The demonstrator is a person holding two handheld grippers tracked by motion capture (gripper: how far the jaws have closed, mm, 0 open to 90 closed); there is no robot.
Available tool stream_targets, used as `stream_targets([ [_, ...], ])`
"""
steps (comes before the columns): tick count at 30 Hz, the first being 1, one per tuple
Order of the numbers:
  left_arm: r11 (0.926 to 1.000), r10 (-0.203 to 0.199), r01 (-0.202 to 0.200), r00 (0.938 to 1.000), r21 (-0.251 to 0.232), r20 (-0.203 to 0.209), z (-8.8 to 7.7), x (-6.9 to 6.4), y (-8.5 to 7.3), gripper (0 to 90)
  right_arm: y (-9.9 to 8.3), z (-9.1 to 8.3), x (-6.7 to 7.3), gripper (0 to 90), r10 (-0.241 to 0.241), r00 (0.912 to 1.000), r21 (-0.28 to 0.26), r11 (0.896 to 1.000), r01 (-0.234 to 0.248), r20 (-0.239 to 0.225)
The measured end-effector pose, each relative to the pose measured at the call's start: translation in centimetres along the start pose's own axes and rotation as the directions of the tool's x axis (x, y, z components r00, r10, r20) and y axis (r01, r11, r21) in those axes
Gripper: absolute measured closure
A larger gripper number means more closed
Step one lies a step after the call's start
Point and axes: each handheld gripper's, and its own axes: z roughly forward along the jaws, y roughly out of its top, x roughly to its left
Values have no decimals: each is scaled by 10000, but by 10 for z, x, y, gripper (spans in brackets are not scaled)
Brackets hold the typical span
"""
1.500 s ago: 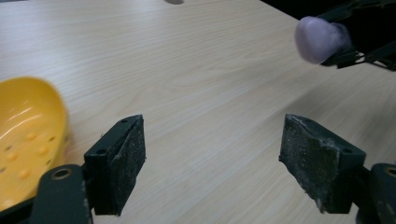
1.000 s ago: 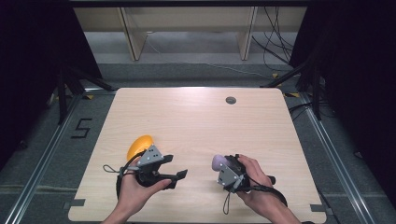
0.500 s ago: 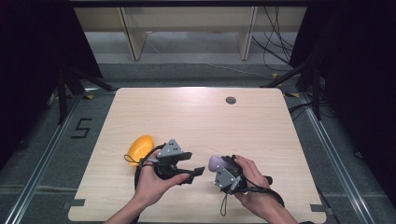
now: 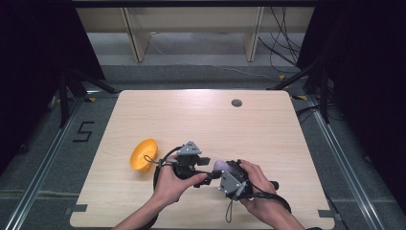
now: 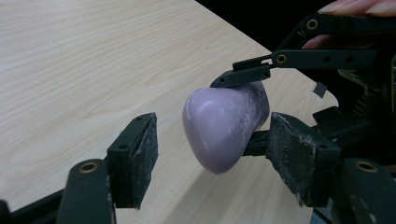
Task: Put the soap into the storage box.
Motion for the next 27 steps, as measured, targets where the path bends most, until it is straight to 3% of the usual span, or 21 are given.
stream_targets([
  [3,9997,-231,230,9996,53,155,5,0,0,339,1,1,-2,499,-512,9987,-133,9986,513,10],
  [5,9996,-241,239,9996,149,169,7,1,0,348,1,0,0,499,-82,10000,-35,10000,83,45],
  [10,9987,-482,479,9987,169,176,9,1,1,365,1,-1,0,499,-145,9999,-23,9999,145,-2],
  [11,9983,-574,571,9980,121,259,10,2,1,367,2,0,-3,499,-629,9980,-167,9979,629,37],
  [12,9981,-605,601,9977,147,297,10,2,1,371,2,1,-1,499,-508,9987,-247,9984,508,-30],
  [13,9981,-586,579,9976,197,356,10,3,1,374,2,-1,2,499,-16,10000,-69,10000,16,19],
  [15,9976,-677,673,9973,163,292,10,3,1,379,3,0,0,499,-345,9994,-201,9992,345,1],
  [21,9955,-939,932,9943,162,513,11,4,1,397,5,-2,3,499,-17,9999,-146,9999,16,-102],
  [27,9952,-967,955,9934,208,625,12,4,1,417,5,-2,3,499,-123,9999,-234,9997,122,-26],
])
